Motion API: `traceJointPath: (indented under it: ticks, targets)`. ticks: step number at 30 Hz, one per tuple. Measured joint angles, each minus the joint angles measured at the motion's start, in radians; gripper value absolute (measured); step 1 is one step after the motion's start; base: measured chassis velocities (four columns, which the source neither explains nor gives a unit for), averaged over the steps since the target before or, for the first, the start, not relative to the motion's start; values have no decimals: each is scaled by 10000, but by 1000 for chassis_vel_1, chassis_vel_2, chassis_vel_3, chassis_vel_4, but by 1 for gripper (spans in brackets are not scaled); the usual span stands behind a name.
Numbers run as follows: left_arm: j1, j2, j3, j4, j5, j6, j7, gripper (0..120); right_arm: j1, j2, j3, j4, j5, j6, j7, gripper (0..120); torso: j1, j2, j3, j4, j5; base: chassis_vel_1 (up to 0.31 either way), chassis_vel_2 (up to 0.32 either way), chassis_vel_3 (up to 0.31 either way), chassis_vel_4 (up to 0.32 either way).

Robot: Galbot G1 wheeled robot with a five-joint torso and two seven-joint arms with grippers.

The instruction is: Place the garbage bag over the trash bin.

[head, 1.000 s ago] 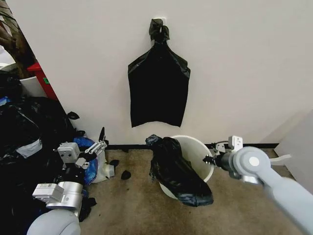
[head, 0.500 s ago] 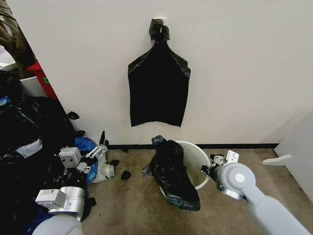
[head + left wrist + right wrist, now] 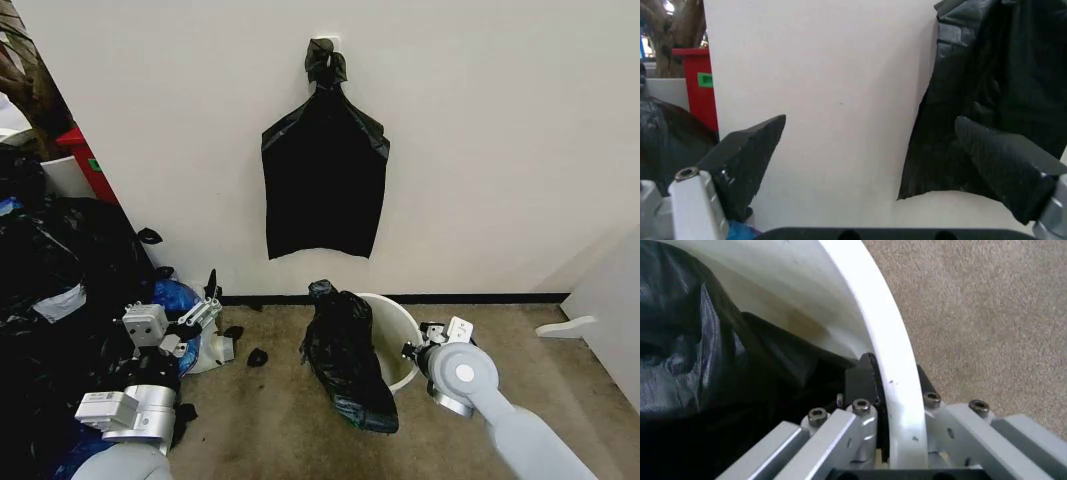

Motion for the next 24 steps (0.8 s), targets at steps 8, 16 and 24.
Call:
traceJointPath:
  ticks: [8,16,24]
  targets:
    - [37,-35,-35,93,308,-163,145,100,-37,17,-18,-80,-117,-106,-228,19,0,0,0,1,0,0,0,0,0]
    - [19,41,-220,61,165,-163,121,100,-494,-566,487,728,-765,-259,-760,58,0,0,0,1,1,0,0,0,0]
    - [-23,20,-229,207,90,-173,93,100,-1652,-1361,1355,3112,-1686,-426,-2000,86,0,0,-1,0,-1,0,0,0,0]
